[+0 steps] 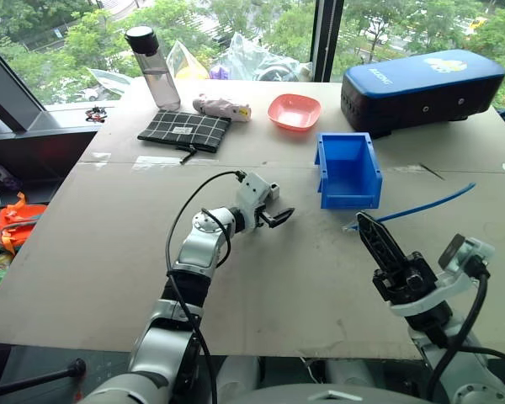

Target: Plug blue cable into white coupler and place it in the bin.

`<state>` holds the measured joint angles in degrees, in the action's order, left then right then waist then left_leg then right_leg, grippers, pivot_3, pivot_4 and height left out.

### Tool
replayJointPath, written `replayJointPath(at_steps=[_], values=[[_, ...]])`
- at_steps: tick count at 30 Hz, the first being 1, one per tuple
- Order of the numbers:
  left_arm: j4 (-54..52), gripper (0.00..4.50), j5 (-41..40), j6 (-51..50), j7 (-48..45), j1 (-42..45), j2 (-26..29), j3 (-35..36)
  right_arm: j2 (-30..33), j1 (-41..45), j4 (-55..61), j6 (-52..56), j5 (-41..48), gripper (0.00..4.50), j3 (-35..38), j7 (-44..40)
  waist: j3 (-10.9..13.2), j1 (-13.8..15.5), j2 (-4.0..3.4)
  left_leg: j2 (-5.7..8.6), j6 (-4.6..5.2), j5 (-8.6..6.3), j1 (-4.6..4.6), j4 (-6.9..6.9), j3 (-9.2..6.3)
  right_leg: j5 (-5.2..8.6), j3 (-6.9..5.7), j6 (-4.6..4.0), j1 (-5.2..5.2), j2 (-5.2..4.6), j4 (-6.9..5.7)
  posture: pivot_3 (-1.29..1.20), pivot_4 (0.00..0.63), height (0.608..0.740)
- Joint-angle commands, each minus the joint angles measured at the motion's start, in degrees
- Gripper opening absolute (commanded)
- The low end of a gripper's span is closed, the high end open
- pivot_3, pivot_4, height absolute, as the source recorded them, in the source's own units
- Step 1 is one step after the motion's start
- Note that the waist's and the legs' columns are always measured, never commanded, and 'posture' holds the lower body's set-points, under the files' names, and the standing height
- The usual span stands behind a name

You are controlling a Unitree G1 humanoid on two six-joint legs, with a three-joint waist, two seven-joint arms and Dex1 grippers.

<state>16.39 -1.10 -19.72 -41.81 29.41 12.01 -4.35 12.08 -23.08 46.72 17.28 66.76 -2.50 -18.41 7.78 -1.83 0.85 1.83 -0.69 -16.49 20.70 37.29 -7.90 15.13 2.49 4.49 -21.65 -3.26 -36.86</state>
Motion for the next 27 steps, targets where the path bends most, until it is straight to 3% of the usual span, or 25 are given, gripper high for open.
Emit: replayJointPath(at_steps=[1, 8, 12, 17, 23, 27], values=[[-5.73, 4.29, -1.88, -5.14, 1.35, -1.38, -0.40, -0.87, 0.12, 0.32, 1.32, -0.67, 0.36, 0.00, -0.04, -0.86, 0.00, 0.03, 0.00, 0.00, 0.00, 0.00, 0.00, 0.00, 0.00, 0.00, 0.00, 0.00, 0.00, 0.00, 0.00, 0.00, 0.150, 0.736], [-9.45, 4.29, -3.18, -8.53, 2.40, -2.65, 1.62, -0.68, 0.28, 0.45, 1.23, -0.47, 0.59, 0.00, -0.04, -0.85, 0.00, 0.10, -0.01, -0.01, 0.00, 0.00, 0.00, -0.01, 0.00, 0.00, 0.00, 0.00, 0.00, 0.00, 0.01, 0.00, 0.150, 0.736], [-3.71, 4.29, -2.03, -2.16, -2.27, -0.74, 7.65, -1.43, 0.16, 0.72, 1.10, -0.35, 0.53, 0.00, -0.32, -0.70, 0.01, -0.12, -0.02, -0.02, -0.01, 0.00, -0.01, -0.04, 0.01, 0.00, 0.00, -0.01, -0.02, 0.02, 0.01, 0.00, 0.150, 0.736], [15.98, 4.29, -0.20, 14.94, -11.82, 7.37, 13.18, -4.28, -0.02, 1.26, 0.57, -0.23, 0.46, 0.00, -0.61, -0.76, 0.01, 0.04, -0.03, 0.00, -0.01, 0.00, -0.03, -0.06, 0.04, 0.00, -0.01, -0.02, -0.02, 0.03, 0.03, 0.00, 0.150, 0.736], [43.71, 4.29, 3.75, 33.35, -20.42, 21.77, 12.90, -6.81, -0.06, 0.34, 1.37, -0.57, 0.14, 0.00, -0.85, -0.44, 0.02, 0.84, 0.00, 0.04, 0.00, 0.00, 0.01, -0.03, 0.30, 0.00, -0.05, -0.01, 0.00, 0.02, 0.06, 0.00, 0.150, 0.736], [54.70, 4.29, 8.07, 39.96, -22.28, 29.12, 11.76, -8.56, -0.23, -1.44, 3.02, -1.05, -0.44, 0.00, -1.39, 0.31, 0.01, 0.80, 0.01, 0.05, 0.01, 0.00, 0.03, -0.01, 0.31, 0.01, -0.05, 0.00, 0.00, 0.04, 0.05, 0.00, 0.150, 0.736]])
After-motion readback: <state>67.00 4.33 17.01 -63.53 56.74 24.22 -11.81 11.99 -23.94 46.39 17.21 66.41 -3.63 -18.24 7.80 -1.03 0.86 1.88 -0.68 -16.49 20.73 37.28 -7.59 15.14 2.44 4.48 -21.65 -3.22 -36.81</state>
